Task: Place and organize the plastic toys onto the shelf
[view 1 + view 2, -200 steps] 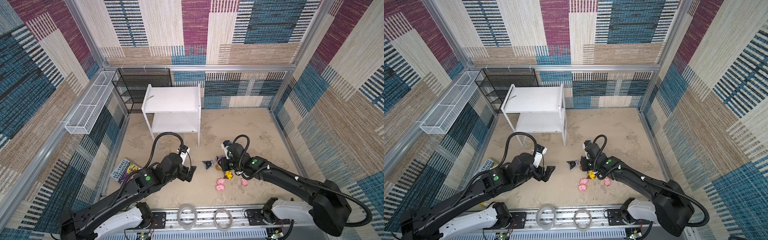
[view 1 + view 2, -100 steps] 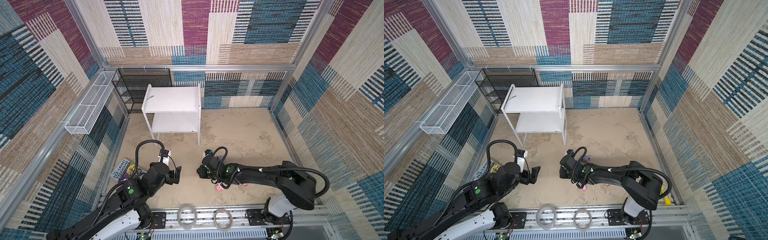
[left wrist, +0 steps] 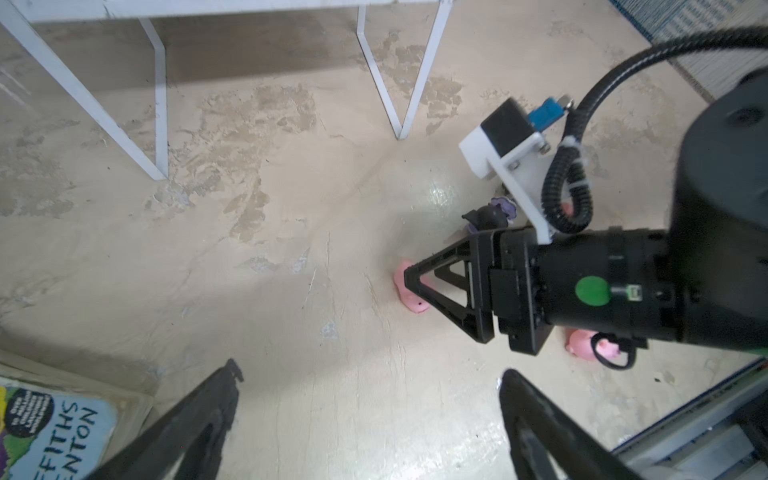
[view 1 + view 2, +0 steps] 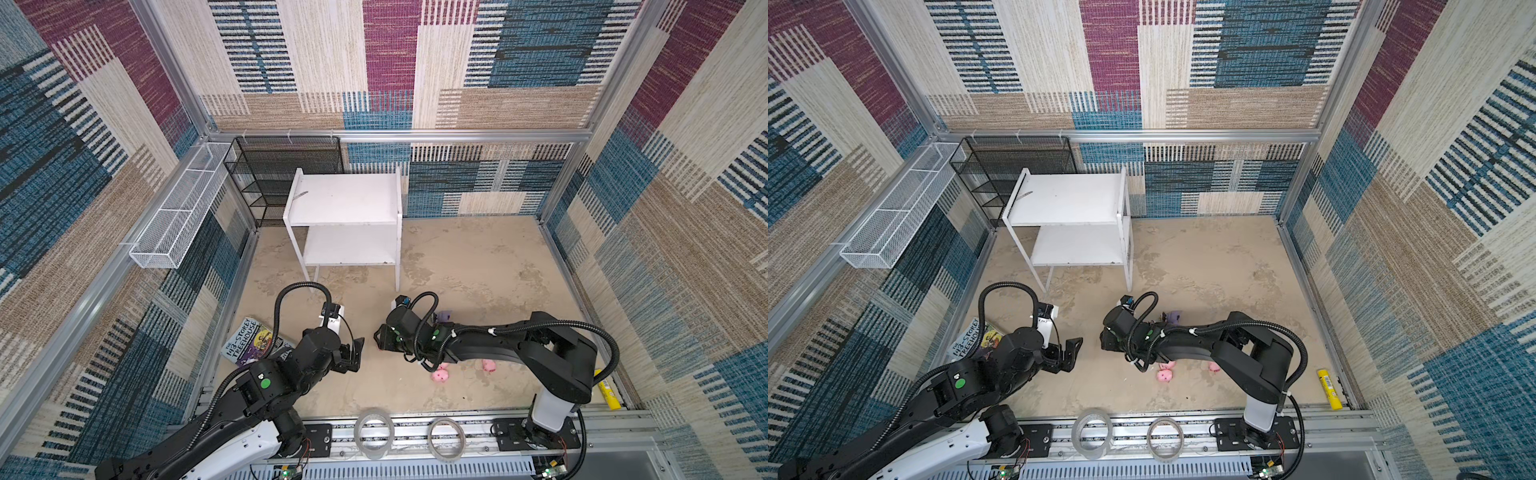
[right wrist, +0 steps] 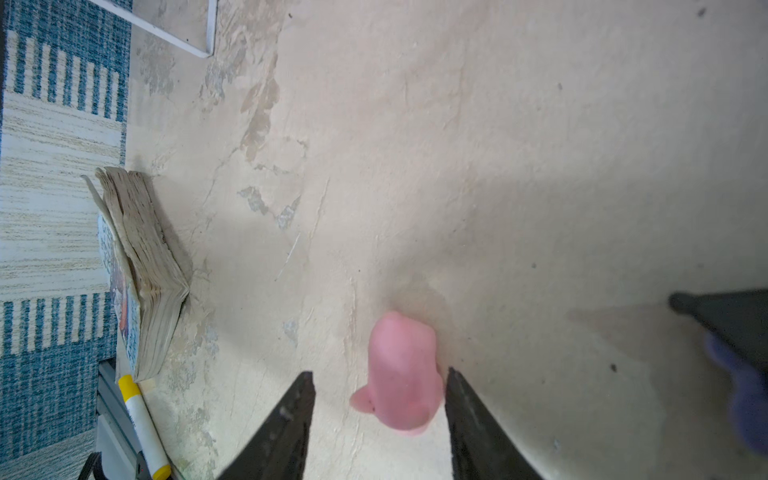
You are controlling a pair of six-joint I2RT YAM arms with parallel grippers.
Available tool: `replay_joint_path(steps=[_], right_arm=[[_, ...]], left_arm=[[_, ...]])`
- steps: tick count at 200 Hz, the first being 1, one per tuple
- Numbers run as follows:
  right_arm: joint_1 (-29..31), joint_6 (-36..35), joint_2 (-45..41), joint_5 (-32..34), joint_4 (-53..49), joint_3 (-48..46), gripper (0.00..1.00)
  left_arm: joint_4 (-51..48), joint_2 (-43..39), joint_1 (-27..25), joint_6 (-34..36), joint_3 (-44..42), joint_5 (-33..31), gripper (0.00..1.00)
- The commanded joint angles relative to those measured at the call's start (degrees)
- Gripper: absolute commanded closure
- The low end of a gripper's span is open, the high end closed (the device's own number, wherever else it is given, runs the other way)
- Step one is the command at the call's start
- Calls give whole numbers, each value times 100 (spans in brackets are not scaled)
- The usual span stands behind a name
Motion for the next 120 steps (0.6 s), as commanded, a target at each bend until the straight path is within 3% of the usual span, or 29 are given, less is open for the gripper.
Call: replay_joint_path(steps=[1, 23, 46, 81, 91, 120], right_arm=[[5, -123, -250, 299, -163, 12, 43], [-34, -497, -601, 574, -595, 25, 32], [-315, -1168, -949, 277, -1073, 82, 23], [-820, -1692, -2044, -26, -1458, -530, 13], [-921, -1950, -2363, -49, -1621, -643, 6], [-942, -2427, -3216, 239, -1995, -789, 4]], left_arm=[[111, 83, 0, -375, -208, 359, 1], [635, 280, -2, -567, -562, 696, 1], [1248, 695, -28, -825, -824, 1086, 2], [1847, 1597, -135, -1072, -854, 1205, 12], [1962, 1859, -169, -1116, -807, 1179, 15], [2132, 2534, -244, -1296, -641, 943, 21]])
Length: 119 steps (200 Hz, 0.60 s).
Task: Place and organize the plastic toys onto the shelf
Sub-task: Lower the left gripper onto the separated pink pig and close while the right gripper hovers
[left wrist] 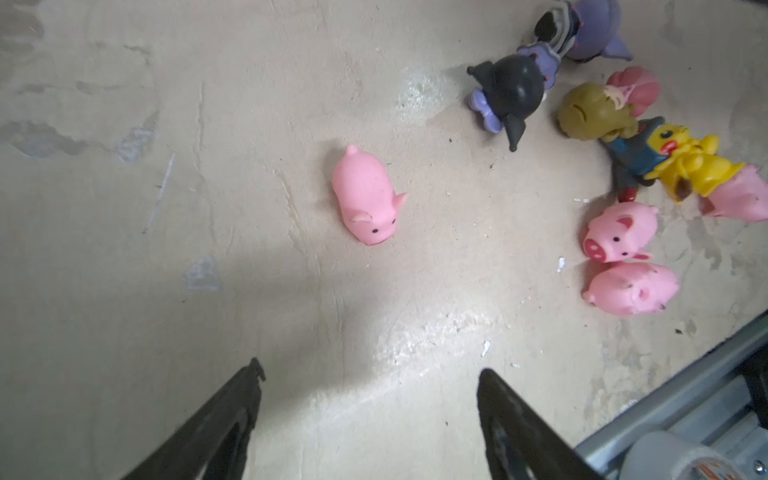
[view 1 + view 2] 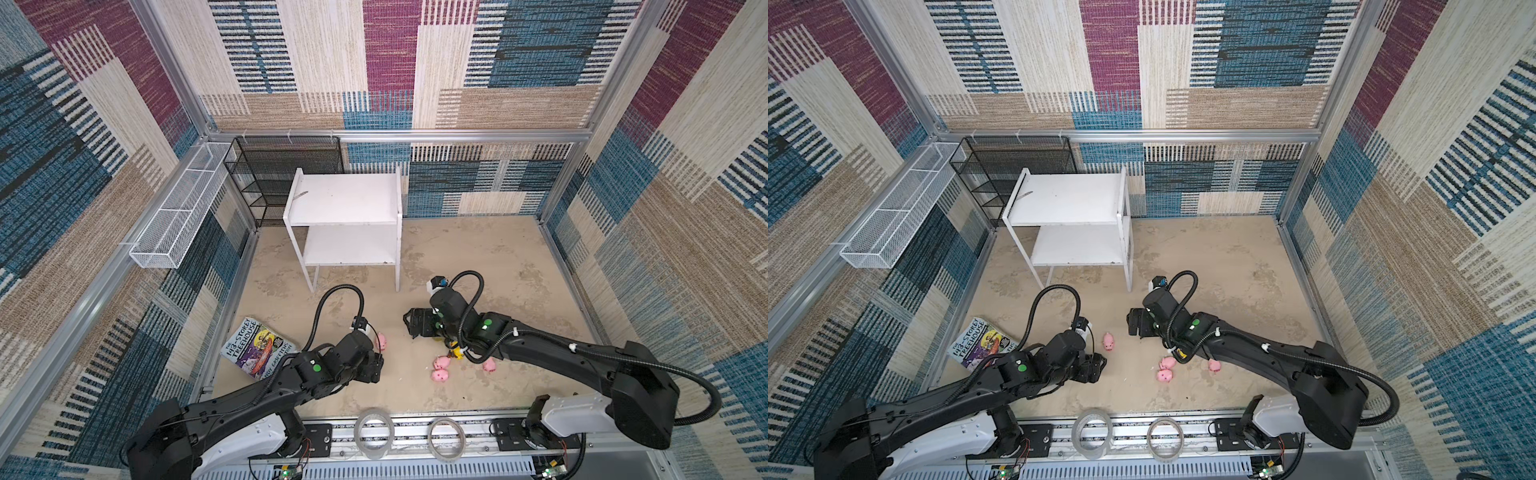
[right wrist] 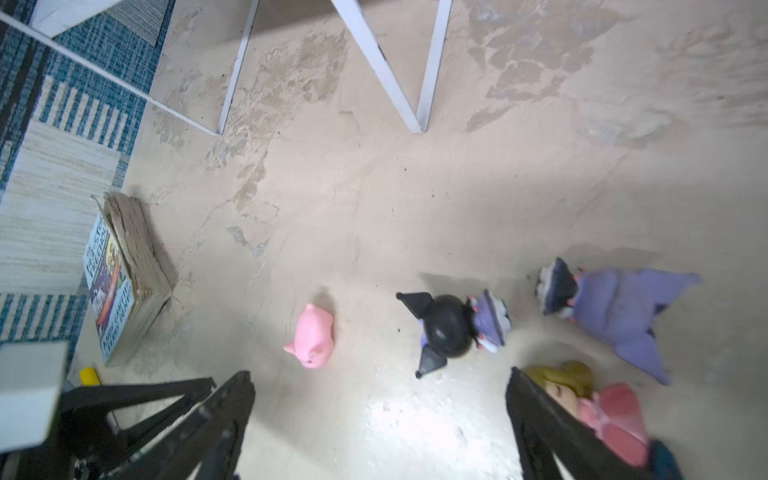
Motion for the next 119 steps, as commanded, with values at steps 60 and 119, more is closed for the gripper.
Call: replay_joint_path(steps=[60, 119], right_arm=[[-29, -1360, -1222, -919, -537, -288, 0], [-29, -1403, -1906, -743, -926, -458, 0]], left_arm=[[505, 1397, -255, -516, 530, -775, 25], [676, 2293, -257, -754, 808, -1128, 31]])
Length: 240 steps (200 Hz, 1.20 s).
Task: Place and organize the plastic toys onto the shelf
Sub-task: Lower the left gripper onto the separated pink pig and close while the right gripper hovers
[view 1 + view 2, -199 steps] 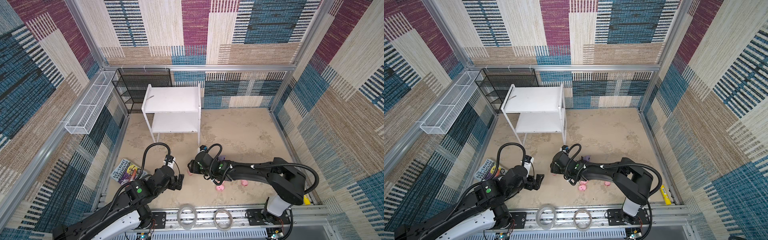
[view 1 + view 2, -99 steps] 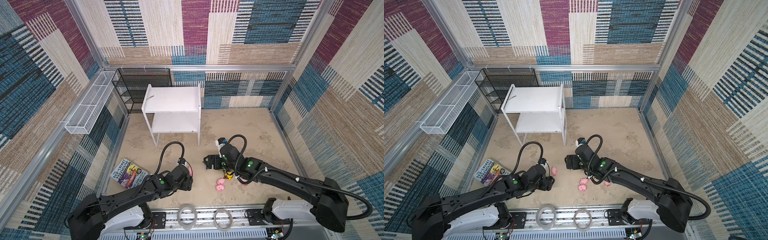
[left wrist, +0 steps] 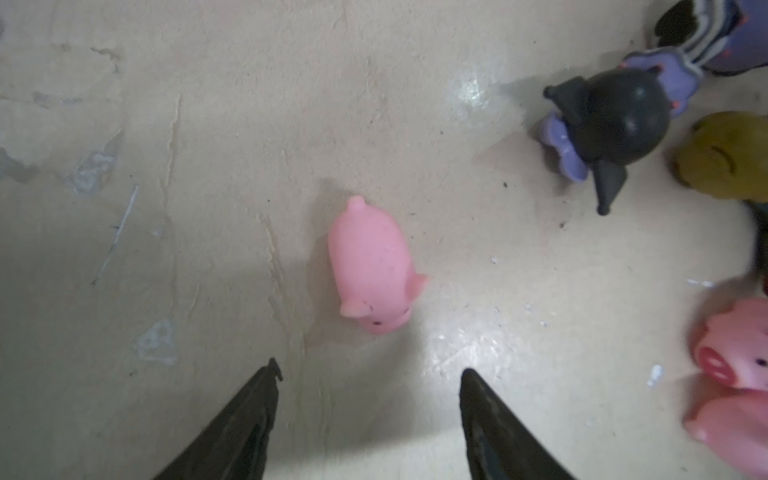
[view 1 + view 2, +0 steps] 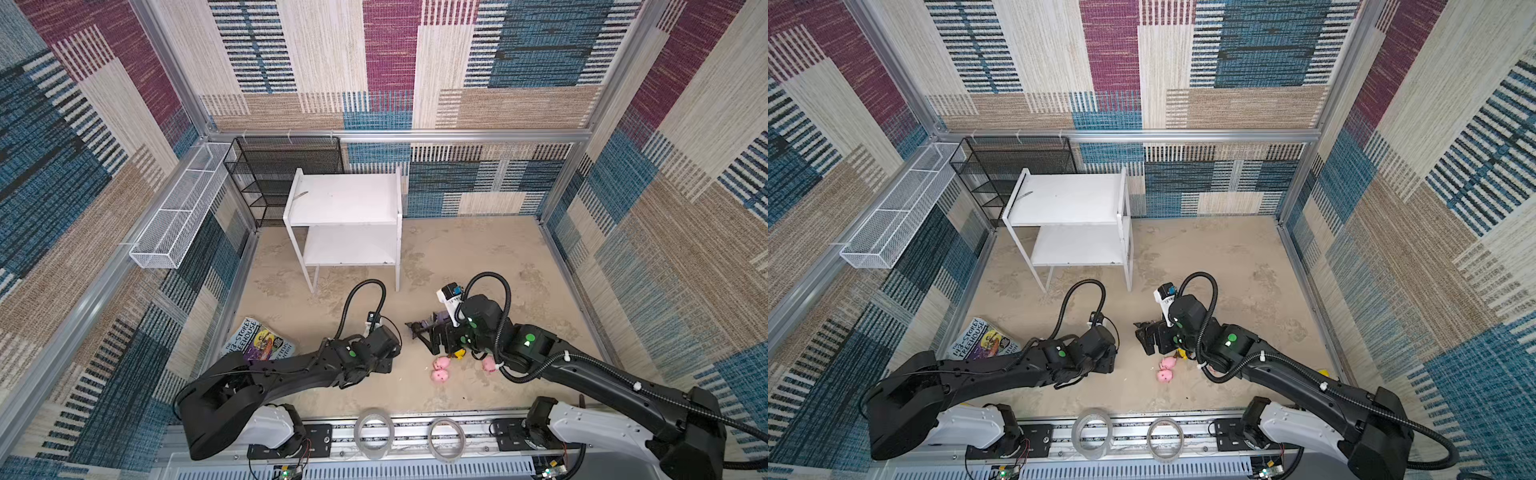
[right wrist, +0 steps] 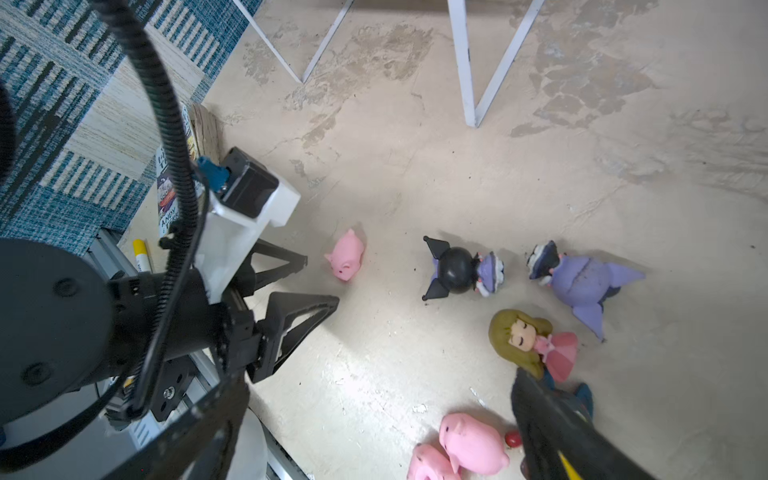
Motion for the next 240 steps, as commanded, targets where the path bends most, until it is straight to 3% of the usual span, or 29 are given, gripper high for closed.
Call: replay_joint_path(steps=[1, 60, 187, 240], right_arm=[[9, -79, -280, 30, -77, -96, 0], [5, -30, -431, 75, 57, -308, 0], [7, 2, -123, -50, 501, -460, 0], [8, -14, 53, -108, 618, -464, 0]], left_arm=[[185, 301, 5, -198, 126, -259, 31], [93, 734, 28, -142, 313, -537, 37], [692, 711, 194, 337, 32, -238, 51], [721, 707, 258, 302, -19, -252, 52]])
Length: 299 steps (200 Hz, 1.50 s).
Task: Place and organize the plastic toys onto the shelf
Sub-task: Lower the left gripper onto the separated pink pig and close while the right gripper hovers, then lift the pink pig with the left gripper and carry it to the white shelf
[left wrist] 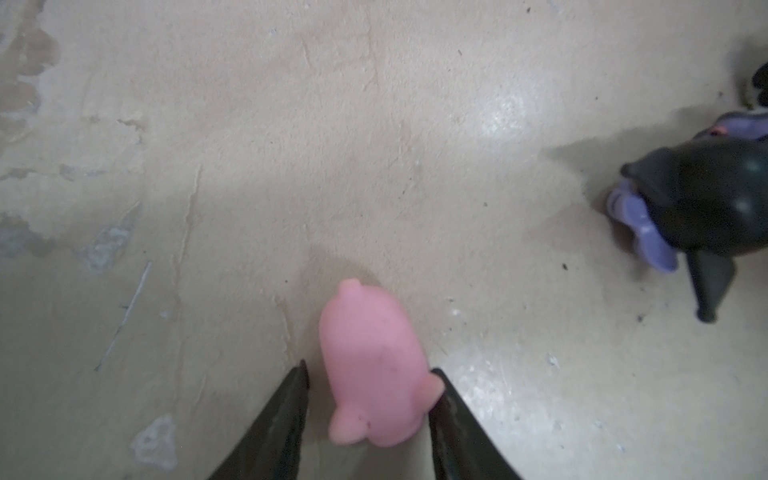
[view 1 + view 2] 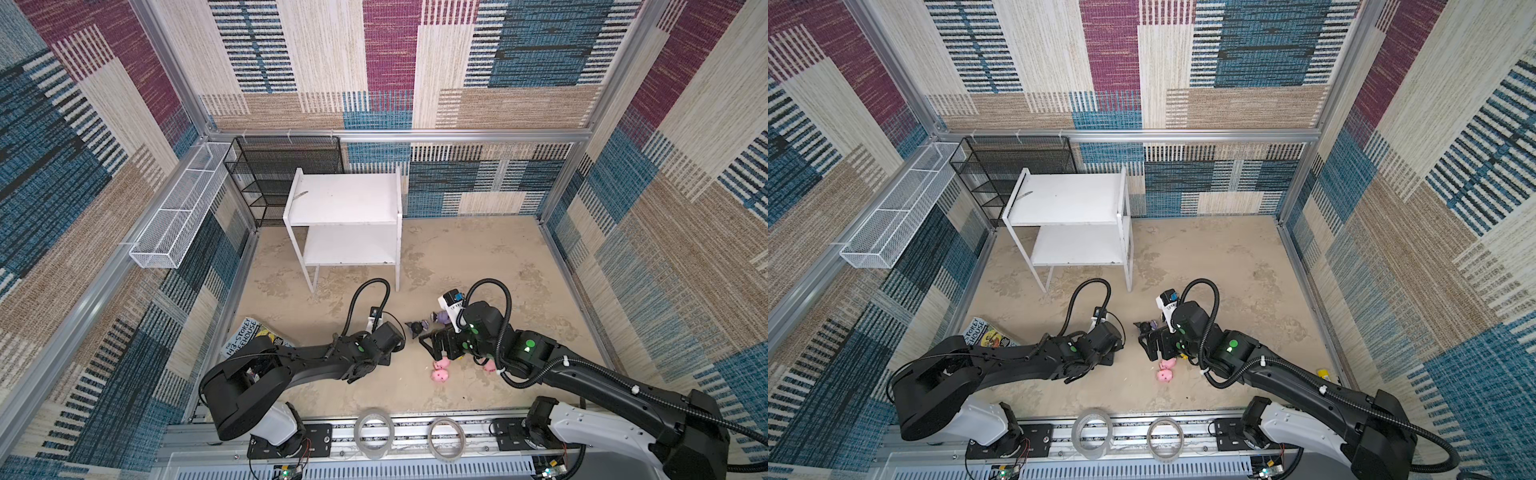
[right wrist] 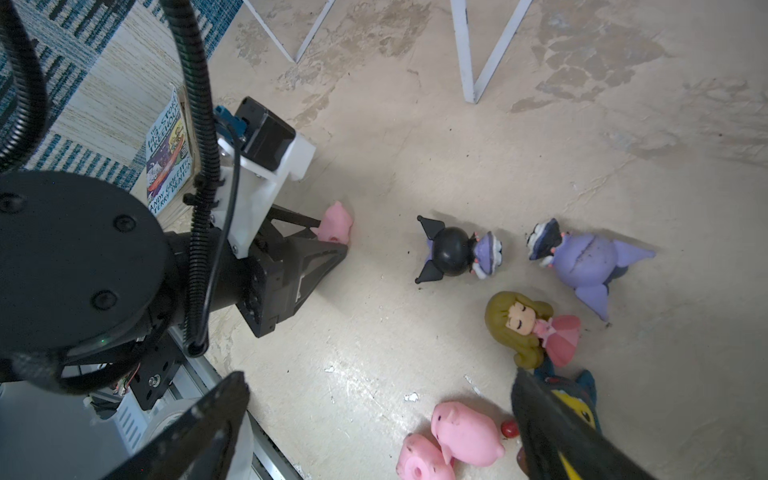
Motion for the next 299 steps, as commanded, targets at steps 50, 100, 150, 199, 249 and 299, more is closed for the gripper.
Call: replay_joint_path(steps=[50, 100, 150, 199, 249, 299], right_arm=[[-1, -45, 171, -47, 352, 11, 0], [3, -80, 275, -89, 418, 42, 0], [1, -133, 341, -113, 498, 29, 0], [-1, -203, 423, -169, 620, 3, 0], [-3, -330, 595, -239, 867, -24, 0], [0, -485, 629, -279, 1005, -75, 0]], left_arm=[[-63, 25, 75, 21, -64, 234, 62], [-110, -23, 87, 26, -65, 197, 69], [-264, -271, 96, 40, -131, 57, 70], [-470, -663, 129, 210, -162, -30, 70], [-737, -1556, 256, 722, -156, -302, 71], [-809, -2241, 755, 1599, 104, -333, 70]])
